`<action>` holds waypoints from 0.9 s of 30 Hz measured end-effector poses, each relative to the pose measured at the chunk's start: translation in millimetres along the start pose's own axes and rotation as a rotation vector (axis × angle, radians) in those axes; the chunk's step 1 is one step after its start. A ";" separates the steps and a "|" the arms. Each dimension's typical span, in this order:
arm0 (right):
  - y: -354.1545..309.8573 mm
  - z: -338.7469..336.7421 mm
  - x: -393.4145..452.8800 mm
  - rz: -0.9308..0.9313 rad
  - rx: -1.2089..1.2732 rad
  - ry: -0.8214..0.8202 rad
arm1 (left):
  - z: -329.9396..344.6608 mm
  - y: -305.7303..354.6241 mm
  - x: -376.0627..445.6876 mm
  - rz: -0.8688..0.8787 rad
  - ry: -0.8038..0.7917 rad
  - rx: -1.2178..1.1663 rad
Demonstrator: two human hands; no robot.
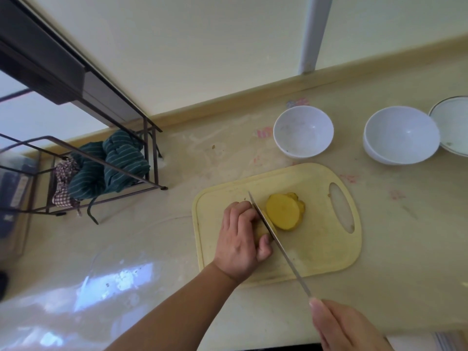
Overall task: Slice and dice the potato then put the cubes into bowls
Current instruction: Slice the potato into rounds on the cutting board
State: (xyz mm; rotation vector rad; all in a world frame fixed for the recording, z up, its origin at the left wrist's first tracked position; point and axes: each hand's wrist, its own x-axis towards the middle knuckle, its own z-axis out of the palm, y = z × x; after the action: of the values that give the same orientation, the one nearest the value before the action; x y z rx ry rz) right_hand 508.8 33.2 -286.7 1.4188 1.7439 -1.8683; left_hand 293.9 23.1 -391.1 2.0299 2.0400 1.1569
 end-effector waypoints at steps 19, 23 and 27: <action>-7.6 -23.2 37.5 0.047 0.361 -0.035 | -5.4 1.2 -3.2 0.006 -0.018 0.031; -7.6 -29.5 38.1 0.058 0.332 -0.050 | -5.6 2.4 -4.4 -0.017 -0.025 0.036; -12.7 -18.0 34.7 0.063 0.351 -0.043 | -7.6 3.8 -4.6 -0.063 -0.050 0.016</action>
State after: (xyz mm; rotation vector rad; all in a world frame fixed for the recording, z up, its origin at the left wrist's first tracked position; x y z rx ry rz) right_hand 490.8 67.1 -301.2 1.5138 1.3812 -2.2317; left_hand 293.8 15.0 -385.9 1.9657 2.0801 1.0720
